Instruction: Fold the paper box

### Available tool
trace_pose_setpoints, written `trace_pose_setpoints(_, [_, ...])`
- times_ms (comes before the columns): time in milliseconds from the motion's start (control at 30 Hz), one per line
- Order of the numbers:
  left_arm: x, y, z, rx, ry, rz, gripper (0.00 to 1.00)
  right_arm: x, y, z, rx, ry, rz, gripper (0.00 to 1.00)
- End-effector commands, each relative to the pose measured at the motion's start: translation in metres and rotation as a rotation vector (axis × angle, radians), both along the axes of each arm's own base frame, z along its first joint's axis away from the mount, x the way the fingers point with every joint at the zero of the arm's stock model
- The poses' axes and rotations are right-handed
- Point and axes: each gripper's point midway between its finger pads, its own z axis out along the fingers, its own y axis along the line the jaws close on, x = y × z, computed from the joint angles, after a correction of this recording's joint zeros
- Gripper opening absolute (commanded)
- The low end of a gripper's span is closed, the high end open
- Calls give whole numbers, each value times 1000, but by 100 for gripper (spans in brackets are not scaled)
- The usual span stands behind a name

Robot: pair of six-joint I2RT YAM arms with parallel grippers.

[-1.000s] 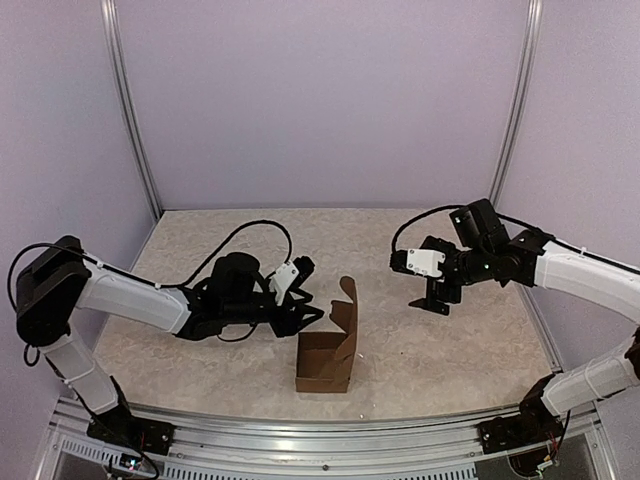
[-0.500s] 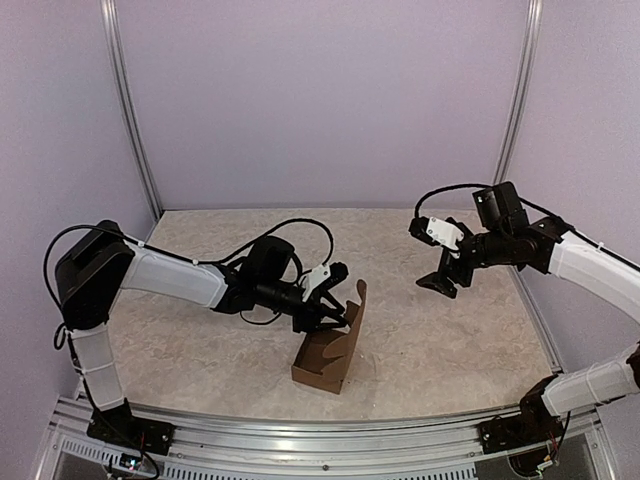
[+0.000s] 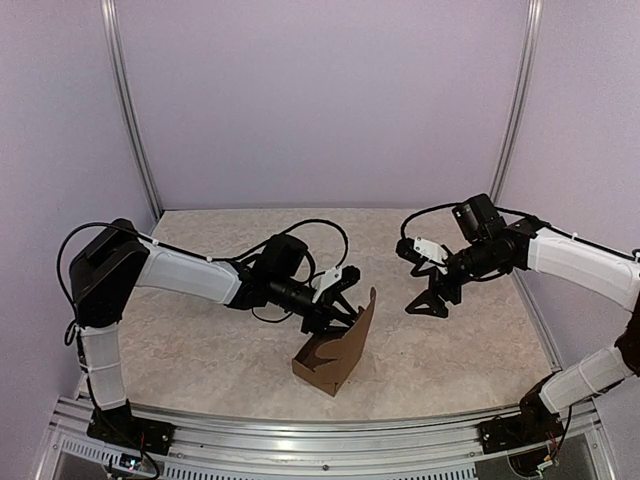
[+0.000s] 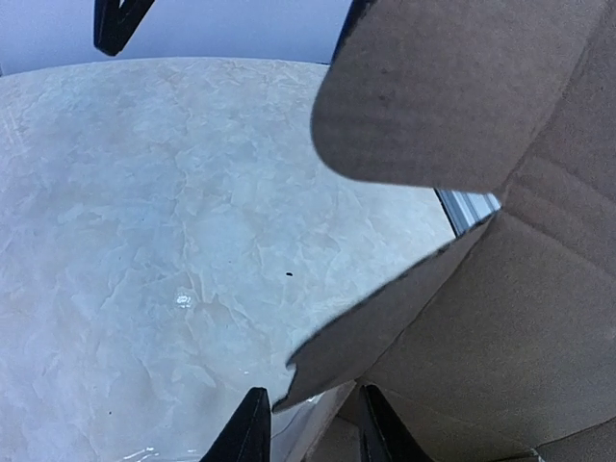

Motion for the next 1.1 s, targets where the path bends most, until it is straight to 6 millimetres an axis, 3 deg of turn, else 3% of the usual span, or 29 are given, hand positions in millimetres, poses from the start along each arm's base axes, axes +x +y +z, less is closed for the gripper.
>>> trace_pose_setpoints(0, [-8, -4, -2, -15, 32, -70, 24, -2, 11, 2, 37, 44, -6, 98])
trace_pose_setpoints(167, [-10, 1, 0, -17, 62, -85, 7, -3, 16, -3, 40, 80, 12, 98])
trace_pose_setpoints(300, [-2, 14, -3, 4, 76, -13, 2, -12, 23, 0, 31, 65, 56, 100])
trace_pose_setpoints(367, [8, 24, -4, 24, 56, 77, 4, -17, 28, -1, -11, 9, 71, 100])
trace_pose_setpoints(500, [35, 54, -2, 83, 5, 333, 21, -23, 42, -11, -94, -104, 87, 100])
trace_pose_setpoints(667, [59, 110, -10, 171, 18, 676, 25, -14, 75, -13, -16, -85, 80, 100])
trace_pose_setpoints(800, [49, 150, -24, 202, 88, 837, 26, 9, 110, -11, 27, -69, 53, 100])
trace_pose_setpoints(1067, [0, 173, -17, 144, 81, 887, 29, 61, 179, 19, 166, -36, 41, 100])
